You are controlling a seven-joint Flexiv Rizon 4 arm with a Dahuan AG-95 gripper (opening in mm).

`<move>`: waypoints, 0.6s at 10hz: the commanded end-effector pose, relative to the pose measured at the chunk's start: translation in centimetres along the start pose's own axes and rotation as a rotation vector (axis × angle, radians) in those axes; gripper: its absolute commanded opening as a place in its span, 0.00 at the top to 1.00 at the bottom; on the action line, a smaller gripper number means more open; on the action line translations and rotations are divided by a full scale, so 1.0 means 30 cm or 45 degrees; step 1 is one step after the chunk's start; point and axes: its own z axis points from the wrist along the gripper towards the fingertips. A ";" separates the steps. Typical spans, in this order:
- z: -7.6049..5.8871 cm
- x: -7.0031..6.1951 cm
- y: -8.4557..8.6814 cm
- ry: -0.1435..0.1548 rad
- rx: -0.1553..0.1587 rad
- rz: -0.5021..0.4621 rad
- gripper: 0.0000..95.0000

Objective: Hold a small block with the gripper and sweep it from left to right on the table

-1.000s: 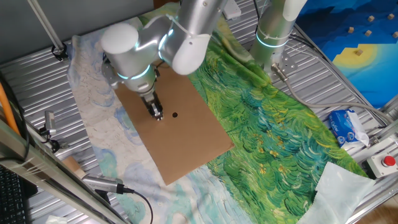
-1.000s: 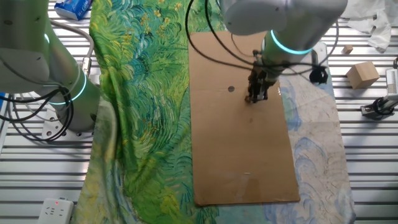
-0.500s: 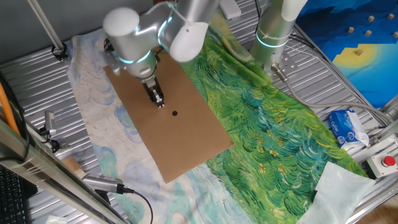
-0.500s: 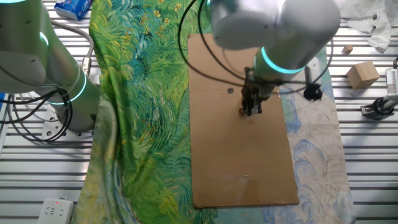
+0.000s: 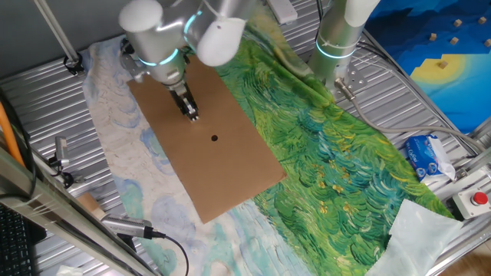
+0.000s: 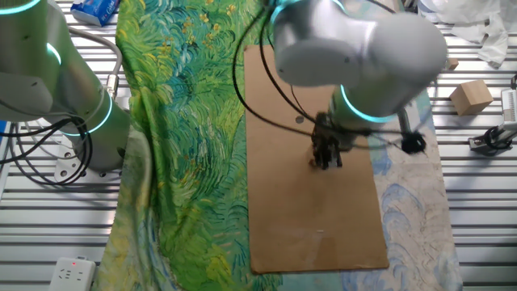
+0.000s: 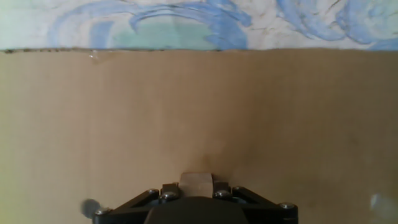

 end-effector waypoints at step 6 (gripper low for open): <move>0.028 0.006 -0.042 -0.007 0.015 -0.005 1.00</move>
